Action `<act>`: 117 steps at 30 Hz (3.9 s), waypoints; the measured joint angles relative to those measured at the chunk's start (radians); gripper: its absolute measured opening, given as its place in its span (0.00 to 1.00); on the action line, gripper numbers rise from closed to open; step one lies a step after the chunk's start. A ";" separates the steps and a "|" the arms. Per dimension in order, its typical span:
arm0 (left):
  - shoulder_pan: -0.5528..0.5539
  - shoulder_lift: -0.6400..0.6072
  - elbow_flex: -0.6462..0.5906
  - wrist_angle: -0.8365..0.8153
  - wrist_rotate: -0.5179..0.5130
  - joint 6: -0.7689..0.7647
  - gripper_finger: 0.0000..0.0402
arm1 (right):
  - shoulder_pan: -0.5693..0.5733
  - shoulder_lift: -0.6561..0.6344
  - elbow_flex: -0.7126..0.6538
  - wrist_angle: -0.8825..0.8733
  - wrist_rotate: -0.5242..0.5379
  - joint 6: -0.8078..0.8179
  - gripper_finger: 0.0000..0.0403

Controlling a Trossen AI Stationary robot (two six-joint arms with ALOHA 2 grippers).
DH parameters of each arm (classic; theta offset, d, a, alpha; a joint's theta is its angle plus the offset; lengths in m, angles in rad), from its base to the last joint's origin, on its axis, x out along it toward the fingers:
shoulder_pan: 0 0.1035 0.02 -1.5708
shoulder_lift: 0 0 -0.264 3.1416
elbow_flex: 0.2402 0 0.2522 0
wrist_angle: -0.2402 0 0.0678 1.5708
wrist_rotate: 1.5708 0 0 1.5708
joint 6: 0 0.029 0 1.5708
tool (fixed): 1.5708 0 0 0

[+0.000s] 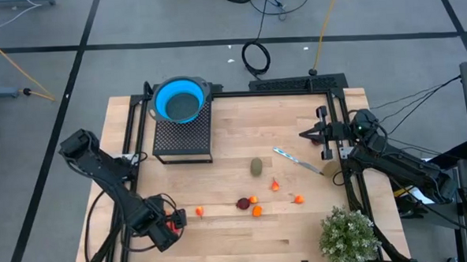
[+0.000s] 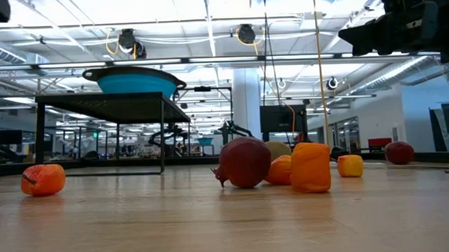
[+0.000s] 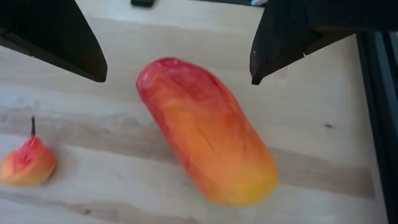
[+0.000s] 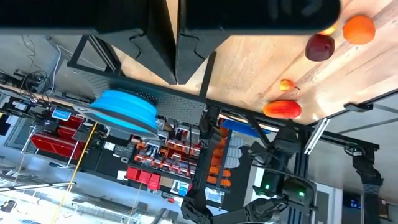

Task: Pick & Place Fruit
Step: Put the orange mango into the blue strainer bowl on the shelf

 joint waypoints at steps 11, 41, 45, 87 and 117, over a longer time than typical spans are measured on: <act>0.012 0.006 0.000 -0.023 0.003 0.002 0.98 | 0.000 0.000 0.000 0.000 -0.054 0.000 0.00; 0.018 0.051 -0.166 0.177 0.035 -0.005 0.98 | 0.000 0.000 -0.001 0.001 -0.080 -0.006 0.00; 0.018 0.051 -0.187 0.198 0.036 0.008 0.98 | 0.000 0.000 -0.001 0.001 -0.079 -0.006 0.00; 0.008 0.050 -0.171 0.148 -0.249 0.245 0.52 | 0.000 -0.004 -0.001 -0.067 0.056 0.067 0.00; 0.083 0.051 0.079 0.136 -0.606 0.683 0.53 | 0.059 -0.377 -0.105 -0.281 0.084 0.359 0.00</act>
